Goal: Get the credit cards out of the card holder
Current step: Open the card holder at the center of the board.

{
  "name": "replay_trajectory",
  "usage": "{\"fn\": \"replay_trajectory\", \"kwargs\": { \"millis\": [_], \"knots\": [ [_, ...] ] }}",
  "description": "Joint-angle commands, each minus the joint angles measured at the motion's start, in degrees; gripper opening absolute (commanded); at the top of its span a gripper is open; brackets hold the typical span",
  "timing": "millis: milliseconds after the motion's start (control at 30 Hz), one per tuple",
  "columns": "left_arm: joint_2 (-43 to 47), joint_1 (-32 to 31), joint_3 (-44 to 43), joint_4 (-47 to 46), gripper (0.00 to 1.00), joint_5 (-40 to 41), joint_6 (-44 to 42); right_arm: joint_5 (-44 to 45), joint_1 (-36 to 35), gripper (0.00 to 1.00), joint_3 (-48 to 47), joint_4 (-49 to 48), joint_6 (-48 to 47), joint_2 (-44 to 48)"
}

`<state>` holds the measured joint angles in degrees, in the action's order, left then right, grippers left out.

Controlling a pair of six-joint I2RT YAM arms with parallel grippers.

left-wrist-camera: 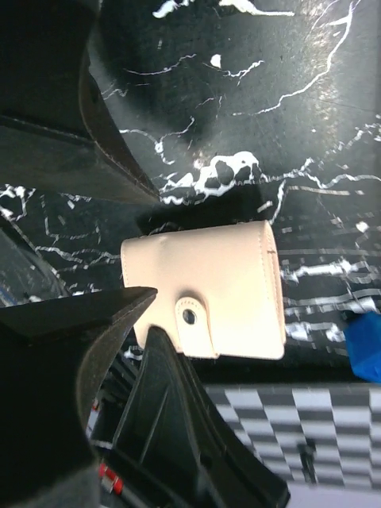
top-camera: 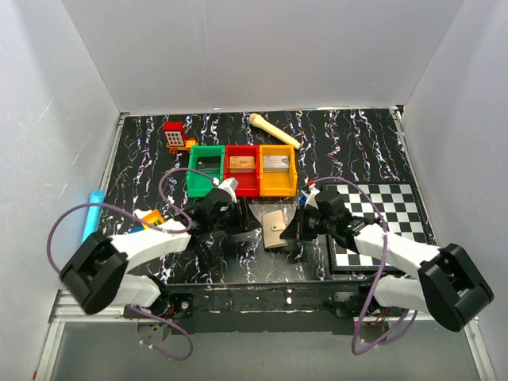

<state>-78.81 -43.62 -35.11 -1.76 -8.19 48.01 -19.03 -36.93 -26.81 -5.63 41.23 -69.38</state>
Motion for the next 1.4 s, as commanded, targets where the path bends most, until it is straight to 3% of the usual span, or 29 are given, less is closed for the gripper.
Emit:
{"fn": "replay_trajectory", "kwargs": {
  "millis": [0, 33, 100, 200, 300, 400, 500, 667, 833, 1033, 1367],
  "knots": [
    [12.60, 0.20, 3.20, 1.04, 0.47, 9.29, 0.15, -5.75, -0.16, 0.01, -5.09, 5.53, -5.02, 7.05],
    [15.93, 0.20, 3.99, 3.06, 0.47, 13.50, 0.59, -7.15, -0.16, 0.01, -5.88, 7.37, -5.46, 8.81],
    [22.87, 0.46, 6.18, 5.79, 0.59, 19.50, 1.03, -10.57, -0.16, 0.01, -7.11, 8.35, -5.73, 11.36],
    [34.03, 1.42, 9.79, 4.22, 0.73, 19.79, 0.33, -15.68, -0.16, 0.01, -8.96, 8.88, -5.29, 14.44],
    [41.87, 2.30, 9.98, 2.29, 0.83, 11.82, -3.44, -18.49, -0.16, 0.01, -10.10, 7.75, -3.71, 16.82],
    [46.97, 3.27, 11.64, -5.41, 0.84, -0.75, -3.54, -23.05, -0.16, 0.01, -10.19, 2.04, -0.38, 17.71],
    [49.36, 3.62, 14.36, -13.51, 0.88, -7.18, -1.08, -28.59, -0.16, 0.01, -9.67, -4.54, 4.63, 17.27],
    [48.66, 3.71, 15.78, -17.14, 0.88, -10.45, 0.07, -33.87, -0.16, 0.01, -5.98, -23.51, 16.93, 15.86],
    [46.99, 3.71, 15.34, -19.42, 0.86, -13.34, 0.59, -36.25, -0.16, 0.01, -4.22, -34.52, 23.01, 14.11],
    [45.59, 3.71, 13.85, -22.06, 0.82, -16.51, 1.03, -36.87, -0.16, 0.01, -3.95, -37.18, 24.42, 12.79],
    [45.32, 3.71, 13.32, -24.52, 0.66, -17.13, 2.35, -36.87, -0.25, 0.01, -3.69, -35.95, 23.28, 12.08]
  ]
}}
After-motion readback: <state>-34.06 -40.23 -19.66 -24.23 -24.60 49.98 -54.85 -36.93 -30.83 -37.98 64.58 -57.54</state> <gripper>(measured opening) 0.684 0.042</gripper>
